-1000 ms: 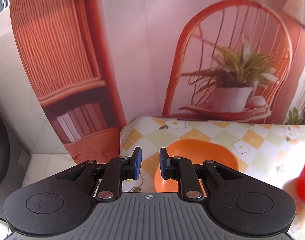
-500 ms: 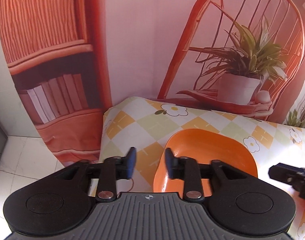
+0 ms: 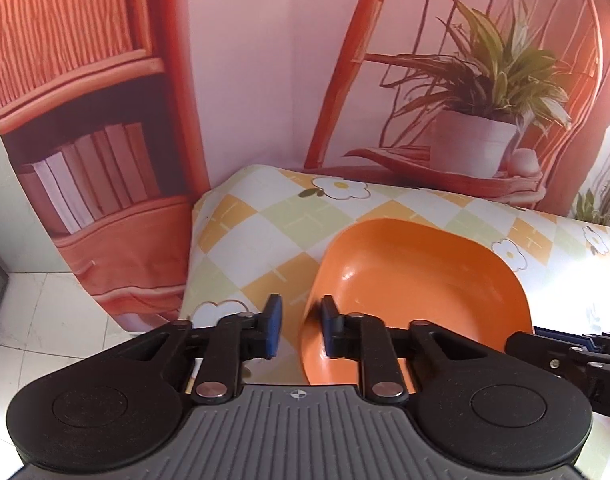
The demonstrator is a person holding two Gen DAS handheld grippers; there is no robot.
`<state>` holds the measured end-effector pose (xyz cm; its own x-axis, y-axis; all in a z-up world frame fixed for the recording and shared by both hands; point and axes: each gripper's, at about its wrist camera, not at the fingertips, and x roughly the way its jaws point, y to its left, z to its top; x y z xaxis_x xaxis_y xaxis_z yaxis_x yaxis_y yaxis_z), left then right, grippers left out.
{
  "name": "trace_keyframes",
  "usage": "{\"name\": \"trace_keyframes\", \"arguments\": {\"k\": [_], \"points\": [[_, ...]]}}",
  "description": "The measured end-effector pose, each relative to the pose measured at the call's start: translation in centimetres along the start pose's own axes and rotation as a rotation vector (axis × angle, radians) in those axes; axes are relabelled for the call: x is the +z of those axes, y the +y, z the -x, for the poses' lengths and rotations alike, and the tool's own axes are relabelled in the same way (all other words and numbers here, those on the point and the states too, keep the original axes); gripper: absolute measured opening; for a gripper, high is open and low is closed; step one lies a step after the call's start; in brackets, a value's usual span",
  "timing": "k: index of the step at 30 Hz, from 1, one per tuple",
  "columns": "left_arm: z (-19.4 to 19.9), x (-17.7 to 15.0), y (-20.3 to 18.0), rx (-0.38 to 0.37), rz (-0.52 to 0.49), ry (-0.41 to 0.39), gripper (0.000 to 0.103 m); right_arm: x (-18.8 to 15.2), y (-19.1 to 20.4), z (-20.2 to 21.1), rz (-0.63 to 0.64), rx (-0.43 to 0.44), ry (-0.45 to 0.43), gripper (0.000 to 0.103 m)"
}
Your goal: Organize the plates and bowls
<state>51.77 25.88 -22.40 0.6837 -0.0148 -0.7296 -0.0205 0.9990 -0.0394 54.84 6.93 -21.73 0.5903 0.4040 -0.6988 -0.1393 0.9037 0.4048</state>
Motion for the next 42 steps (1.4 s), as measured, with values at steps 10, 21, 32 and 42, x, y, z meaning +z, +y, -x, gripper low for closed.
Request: {"name": "trace_keyframes", "arguments": {"k": [10, 21, 32, 42], "points": [[3.3, -2.5, -1.2, -0.030, -0.012, 0.022, 0.010, -1.3, -0.3, 1.9, -0.011, -0.005, 0.020, 0.014], [11.5, -4.8, -5.3, -0.056, 0.023, -0.055, 0.010, -2.0, -1.8, 10.2, -0.018, 0.010, -0.046, 0.010], [17.4, -3.1, -13.1, -0.079, -0.073, -0.116, 0.011, -0.9, -5.7, 18.7, -0.062, -0.021, -0.172, 0.009], [19.5, -3.7, -22.1, -0.180, -0.120, -0.132, 0.012, -1.2, -12.9, 26.8, -0.113, -0.075, -0.280, 0.010]]}}
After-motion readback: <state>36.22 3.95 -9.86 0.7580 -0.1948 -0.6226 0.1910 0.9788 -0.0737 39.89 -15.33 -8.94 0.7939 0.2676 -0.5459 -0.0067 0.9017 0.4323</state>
